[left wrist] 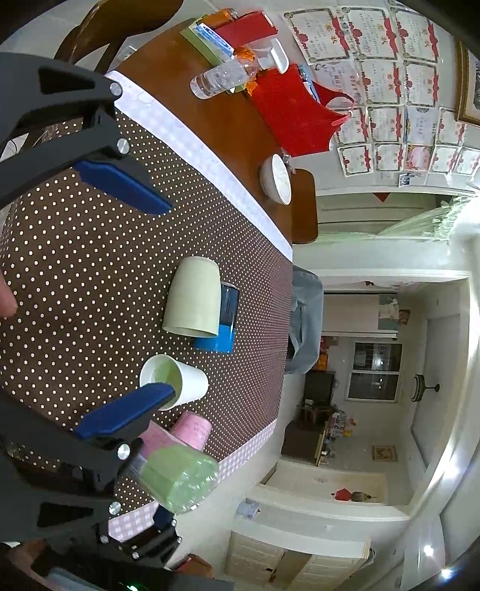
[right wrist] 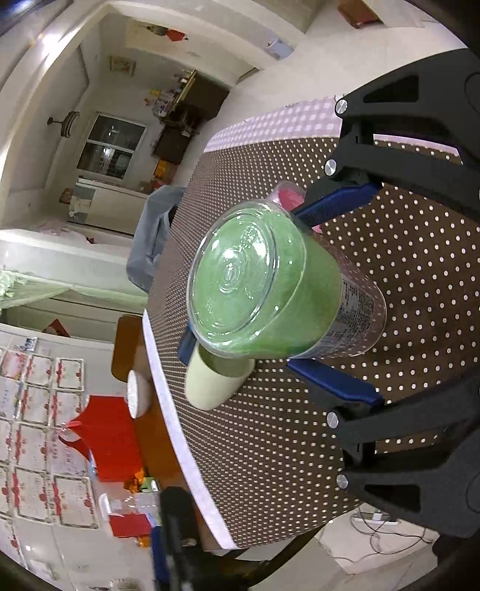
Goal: Flip cup upside down
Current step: 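Lower the upright canister onto the table and open the right tool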
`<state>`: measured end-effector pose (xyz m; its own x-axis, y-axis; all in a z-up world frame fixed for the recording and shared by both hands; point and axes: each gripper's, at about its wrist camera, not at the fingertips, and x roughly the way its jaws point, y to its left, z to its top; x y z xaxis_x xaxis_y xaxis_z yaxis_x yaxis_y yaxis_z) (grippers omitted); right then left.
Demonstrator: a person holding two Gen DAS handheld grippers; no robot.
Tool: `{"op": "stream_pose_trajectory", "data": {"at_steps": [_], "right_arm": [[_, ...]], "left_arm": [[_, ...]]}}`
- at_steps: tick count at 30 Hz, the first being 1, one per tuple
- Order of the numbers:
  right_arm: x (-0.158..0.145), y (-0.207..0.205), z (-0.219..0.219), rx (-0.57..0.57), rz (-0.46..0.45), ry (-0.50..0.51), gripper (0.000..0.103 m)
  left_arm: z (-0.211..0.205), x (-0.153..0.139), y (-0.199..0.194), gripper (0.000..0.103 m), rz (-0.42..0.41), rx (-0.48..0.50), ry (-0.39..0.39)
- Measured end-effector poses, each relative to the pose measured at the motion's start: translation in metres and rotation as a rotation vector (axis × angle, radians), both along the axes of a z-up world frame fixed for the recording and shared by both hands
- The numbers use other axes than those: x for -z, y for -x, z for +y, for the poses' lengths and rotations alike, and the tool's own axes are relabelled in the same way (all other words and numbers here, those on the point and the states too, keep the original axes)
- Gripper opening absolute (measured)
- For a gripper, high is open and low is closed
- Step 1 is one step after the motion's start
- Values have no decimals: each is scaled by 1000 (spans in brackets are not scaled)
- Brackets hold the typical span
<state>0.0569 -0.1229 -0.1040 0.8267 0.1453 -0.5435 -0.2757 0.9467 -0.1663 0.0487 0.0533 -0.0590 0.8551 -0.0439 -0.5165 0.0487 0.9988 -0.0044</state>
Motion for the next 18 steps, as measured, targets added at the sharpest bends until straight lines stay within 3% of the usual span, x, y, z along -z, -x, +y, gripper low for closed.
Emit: {"op": "stream_pose_trajectory", "data": {"at_steps": [15, 18], "right_arm": [[16, 1, 2, -7, 21, 26, 73], [11, -1, -1, -5, 20, -9, 92]], "left_arm": [[-3, 4, -3, 91, 14, 7, -4], [-3, 5, -3, 91, 13, 7, -4]]}}
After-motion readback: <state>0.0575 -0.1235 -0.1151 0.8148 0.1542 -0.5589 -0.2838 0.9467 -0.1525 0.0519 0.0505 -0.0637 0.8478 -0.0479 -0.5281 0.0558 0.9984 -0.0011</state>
